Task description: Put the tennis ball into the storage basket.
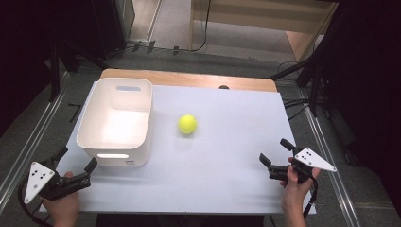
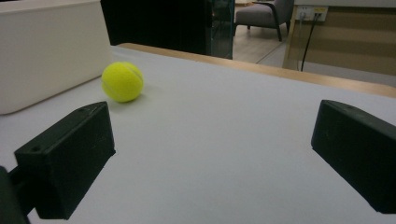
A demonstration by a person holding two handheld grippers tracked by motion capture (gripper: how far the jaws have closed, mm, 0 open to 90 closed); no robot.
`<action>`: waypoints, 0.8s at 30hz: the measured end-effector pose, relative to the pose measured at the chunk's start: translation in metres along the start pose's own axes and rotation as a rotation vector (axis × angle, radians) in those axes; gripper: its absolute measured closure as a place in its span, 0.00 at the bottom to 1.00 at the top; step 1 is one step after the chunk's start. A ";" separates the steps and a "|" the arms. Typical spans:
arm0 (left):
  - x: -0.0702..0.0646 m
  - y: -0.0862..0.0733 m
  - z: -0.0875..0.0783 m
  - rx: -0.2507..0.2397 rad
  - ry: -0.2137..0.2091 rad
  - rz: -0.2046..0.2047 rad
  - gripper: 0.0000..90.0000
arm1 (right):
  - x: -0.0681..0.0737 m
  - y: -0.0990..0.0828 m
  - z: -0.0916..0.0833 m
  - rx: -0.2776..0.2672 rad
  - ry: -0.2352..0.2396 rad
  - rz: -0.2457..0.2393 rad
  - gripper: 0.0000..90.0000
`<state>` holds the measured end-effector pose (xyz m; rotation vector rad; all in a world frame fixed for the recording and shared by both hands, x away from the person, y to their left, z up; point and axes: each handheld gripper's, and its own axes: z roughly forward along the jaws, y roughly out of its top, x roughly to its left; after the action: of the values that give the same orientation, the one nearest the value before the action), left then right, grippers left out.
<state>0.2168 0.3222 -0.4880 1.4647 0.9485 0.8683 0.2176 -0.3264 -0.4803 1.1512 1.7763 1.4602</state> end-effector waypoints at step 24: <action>0.001 0.000 0.000 -0.004 -0.004 -0.010 0.00 | 0.042 0.055 0.062 0.040 0.161 -0.134 0.00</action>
<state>0.2168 0.3231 -0.4880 1.4572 0.9501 0.8596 0.2645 -0.2572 -0.4388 0.9366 1.9594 1.4794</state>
